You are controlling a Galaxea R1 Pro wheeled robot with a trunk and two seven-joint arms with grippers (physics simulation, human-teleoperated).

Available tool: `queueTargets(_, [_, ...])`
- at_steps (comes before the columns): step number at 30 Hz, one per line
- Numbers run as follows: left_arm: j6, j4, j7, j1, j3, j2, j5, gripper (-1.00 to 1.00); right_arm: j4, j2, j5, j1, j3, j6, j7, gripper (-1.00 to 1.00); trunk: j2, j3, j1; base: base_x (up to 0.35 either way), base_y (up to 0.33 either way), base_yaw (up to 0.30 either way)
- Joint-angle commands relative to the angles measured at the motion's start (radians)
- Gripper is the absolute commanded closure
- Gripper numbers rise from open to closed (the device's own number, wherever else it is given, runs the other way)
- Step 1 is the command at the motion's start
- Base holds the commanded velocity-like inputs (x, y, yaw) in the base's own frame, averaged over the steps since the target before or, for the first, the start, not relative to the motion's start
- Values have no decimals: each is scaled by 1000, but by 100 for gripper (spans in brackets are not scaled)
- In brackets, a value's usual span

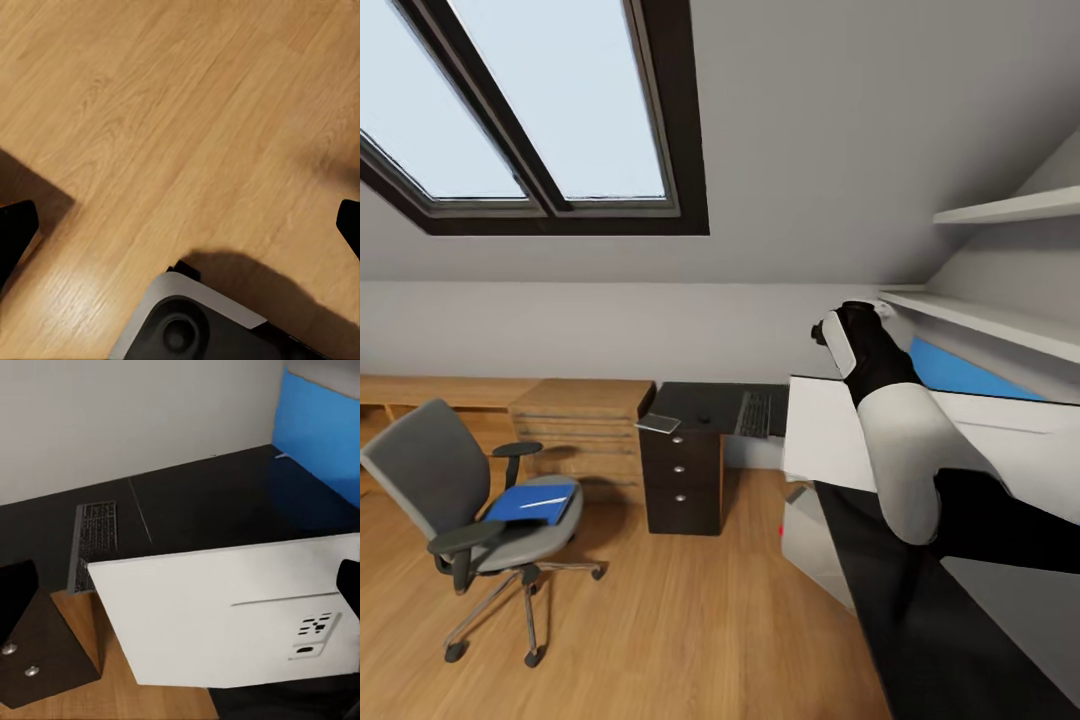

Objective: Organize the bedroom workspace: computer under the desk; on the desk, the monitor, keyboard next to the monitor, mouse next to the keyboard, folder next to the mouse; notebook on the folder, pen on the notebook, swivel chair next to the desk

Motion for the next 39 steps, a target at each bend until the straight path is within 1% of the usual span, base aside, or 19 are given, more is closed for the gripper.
queueTargets(1, [-3,-2,8,1,-8,1,6,-100,-1,1,-5,0,-3,-1,-6,-100,0,0,1,284,167,0])
queueTargets(6, [-3,-1,8,1,-11,1,6,-100,-1,-2,-3,-1,-3,-6,-7,-100,0,0,1,308,103,0])
queueTargets(21, [-3,1,7,1,-16,1,6,-100,7,-10,10,-1,2,-6,-10,-100,0,0,1,323,6,0])
queueTargets(35, [-3,9,7,1,-16,2,6,-100,27,-51,11,0,1,-2,-12,-100,0,0,1,311,0,0])
queueTargets(39, [-3,9,8,1,-16,2,6,-100,62,-64,10,0,1,-2,-12,-100,0,0,1,237,0,0])
